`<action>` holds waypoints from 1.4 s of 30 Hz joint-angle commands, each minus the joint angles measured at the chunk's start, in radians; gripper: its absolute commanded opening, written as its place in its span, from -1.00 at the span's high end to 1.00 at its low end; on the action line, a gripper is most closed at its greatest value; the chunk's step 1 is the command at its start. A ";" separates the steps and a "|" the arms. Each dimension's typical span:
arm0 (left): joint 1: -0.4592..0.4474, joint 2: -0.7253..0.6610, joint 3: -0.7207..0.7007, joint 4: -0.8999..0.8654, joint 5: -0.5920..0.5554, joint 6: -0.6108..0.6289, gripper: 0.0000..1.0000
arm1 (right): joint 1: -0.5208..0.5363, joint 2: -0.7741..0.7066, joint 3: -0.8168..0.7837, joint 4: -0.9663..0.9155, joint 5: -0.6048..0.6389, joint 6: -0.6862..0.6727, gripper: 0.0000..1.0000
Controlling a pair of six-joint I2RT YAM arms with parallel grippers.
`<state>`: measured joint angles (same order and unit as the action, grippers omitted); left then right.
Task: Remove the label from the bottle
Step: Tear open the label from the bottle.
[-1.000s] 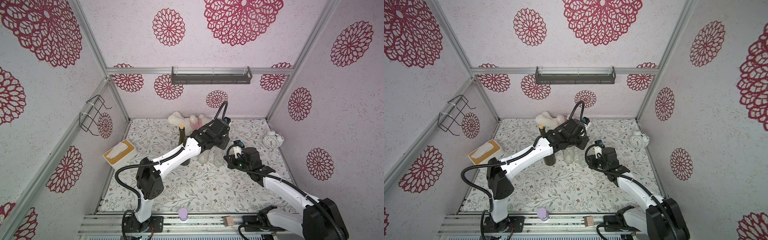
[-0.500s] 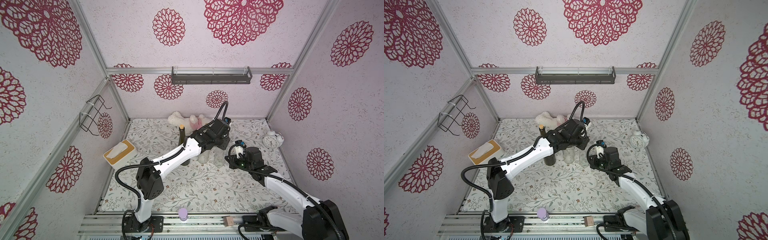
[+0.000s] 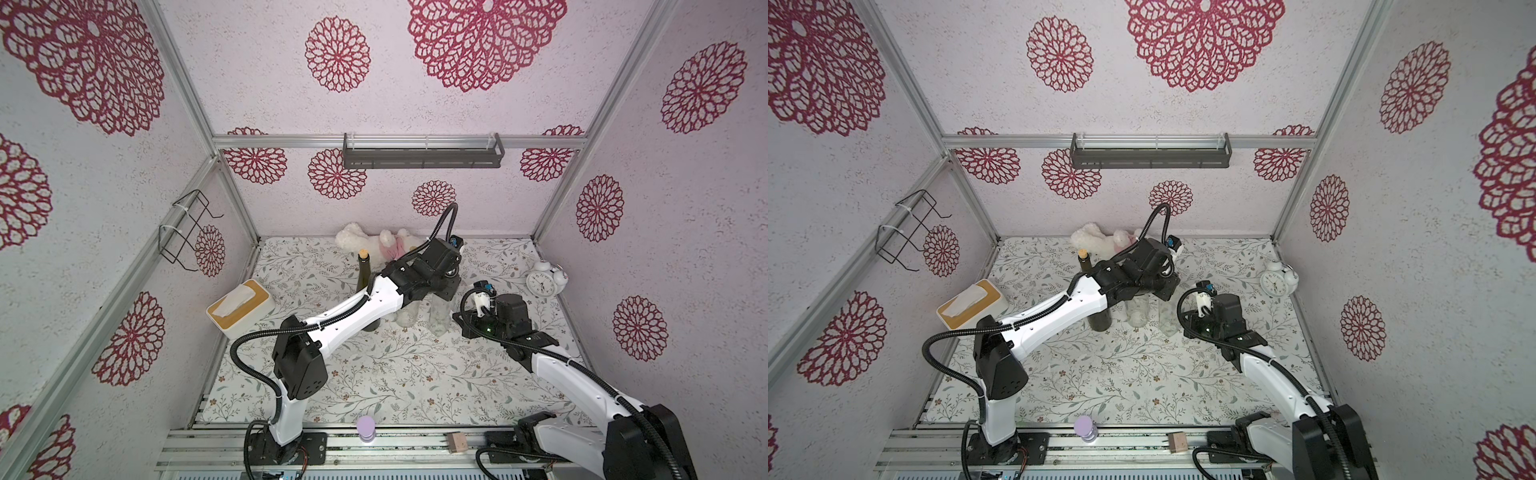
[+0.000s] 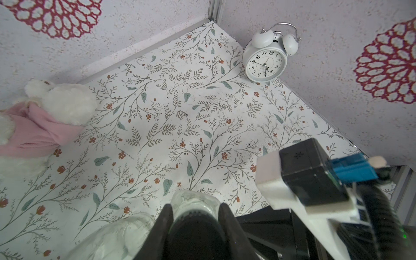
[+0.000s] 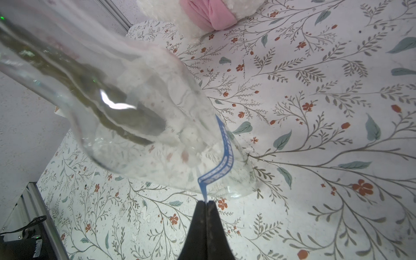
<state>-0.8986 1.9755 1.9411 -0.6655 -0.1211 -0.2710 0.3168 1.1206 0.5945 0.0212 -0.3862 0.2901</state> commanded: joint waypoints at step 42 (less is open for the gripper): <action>0.003 0.001 -0.032 -0.068 0.019 0.088 1.00 | -0.127 0.011 0.103 -0.205 0.083 -0.092 1.00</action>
<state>-0.8989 1.9747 1.9289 -0.6441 -0.0856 -0.1974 0.2127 1.1263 0.6605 -0.1394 -0.3622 0.2203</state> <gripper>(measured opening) 0.330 0.046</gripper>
